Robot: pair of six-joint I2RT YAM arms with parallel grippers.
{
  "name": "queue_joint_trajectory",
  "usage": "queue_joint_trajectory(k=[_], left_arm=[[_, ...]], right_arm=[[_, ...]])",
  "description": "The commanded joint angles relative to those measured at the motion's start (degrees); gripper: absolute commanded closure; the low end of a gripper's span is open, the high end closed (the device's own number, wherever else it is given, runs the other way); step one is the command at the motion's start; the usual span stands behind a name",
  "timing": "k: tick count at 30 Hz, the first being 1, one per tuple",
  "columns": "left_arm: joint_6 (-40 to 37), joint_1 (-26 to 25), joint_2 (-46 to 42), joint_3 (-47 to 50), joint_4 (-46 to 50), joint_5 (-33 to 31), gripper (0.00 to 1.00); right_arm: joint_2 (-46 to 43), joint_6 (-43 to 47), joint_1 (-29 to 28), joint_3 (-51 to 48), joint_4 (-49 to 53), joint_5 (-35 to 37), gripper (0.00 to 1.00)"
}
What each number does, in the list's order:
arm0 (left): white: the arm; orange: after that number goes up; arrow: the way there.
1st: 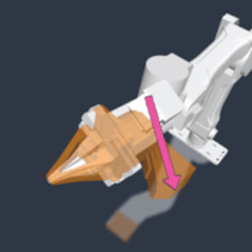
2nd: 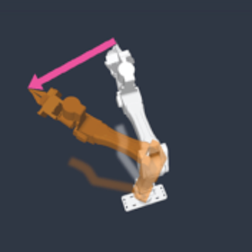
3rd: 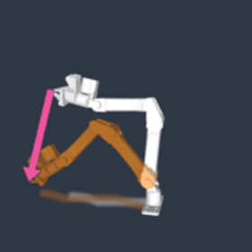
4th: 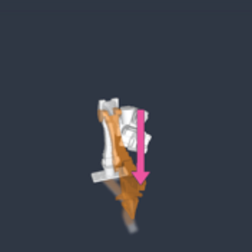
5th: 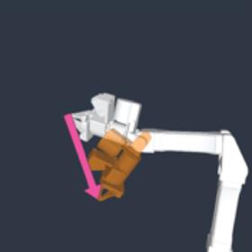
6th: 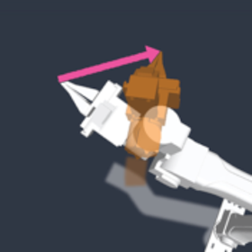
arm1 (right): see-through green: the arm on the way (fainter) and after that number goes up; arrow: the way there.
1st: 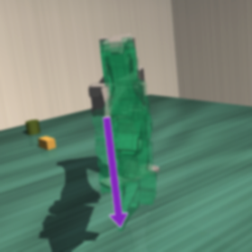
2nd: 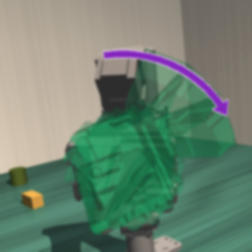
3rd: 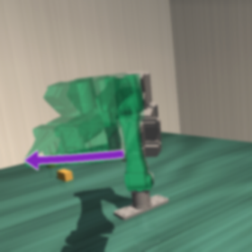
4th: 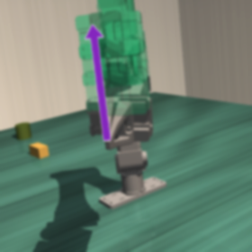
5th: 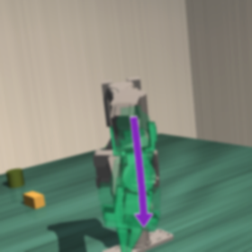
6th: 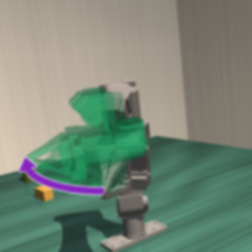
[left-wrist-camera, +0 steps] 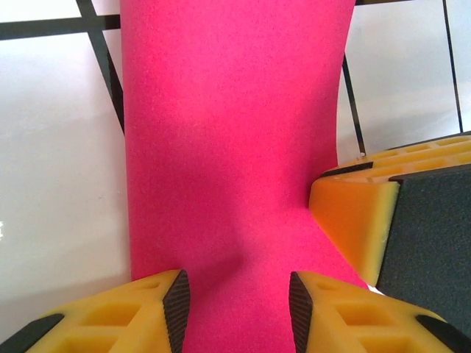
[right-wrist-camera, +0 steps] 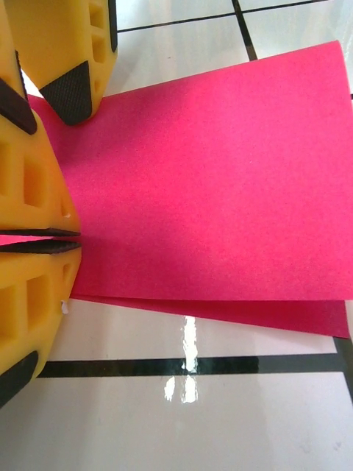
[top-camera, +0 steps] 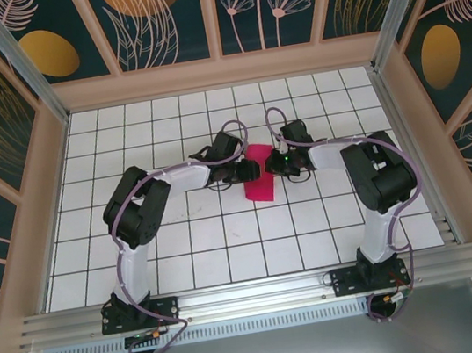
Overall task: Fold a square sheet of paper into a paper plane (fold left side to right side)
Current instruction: First fold the square sheet of paper in half at the center of the table.
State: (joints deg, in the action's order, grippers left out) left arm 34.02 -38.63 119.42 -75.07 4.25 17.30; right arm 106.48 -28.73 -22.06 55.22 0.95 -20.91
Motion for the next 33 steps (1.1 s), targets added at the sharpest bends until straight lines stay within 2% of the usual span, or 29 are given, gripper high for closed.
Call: queue_joint_trajectory(k=[1,11,16,24,33], left_arm=[[-1.32,0.70,0.02,2.91,1.76,-1.57,0.56],[-2.66,3.07,-10.05,9.62,-0.68,-0.47,0.54],[0.30,2.99,-12.60,11.42,-5.85,4.05,0.54],[2.36,1.58,-8.75,9.92,-10.97,10.10,0.57],[1.86,0.31,-3.75,8.51,-10.33,8.99,0.58]], right_arm=[[3.41,1.57,-0.53,-0.50,6.43,3.28,0.84],[3.02,1.59,-0.53,-0.37,6.42,2.87,0.84],[2.86,1.40,-0.72,-0.25,6.49,2.96,0.84],[2.88,1.22,-1.11,0.05,6.81,3.37,0.84],[2.91,1.13,-1.31,0.16,6.98,3.42,0.84]])
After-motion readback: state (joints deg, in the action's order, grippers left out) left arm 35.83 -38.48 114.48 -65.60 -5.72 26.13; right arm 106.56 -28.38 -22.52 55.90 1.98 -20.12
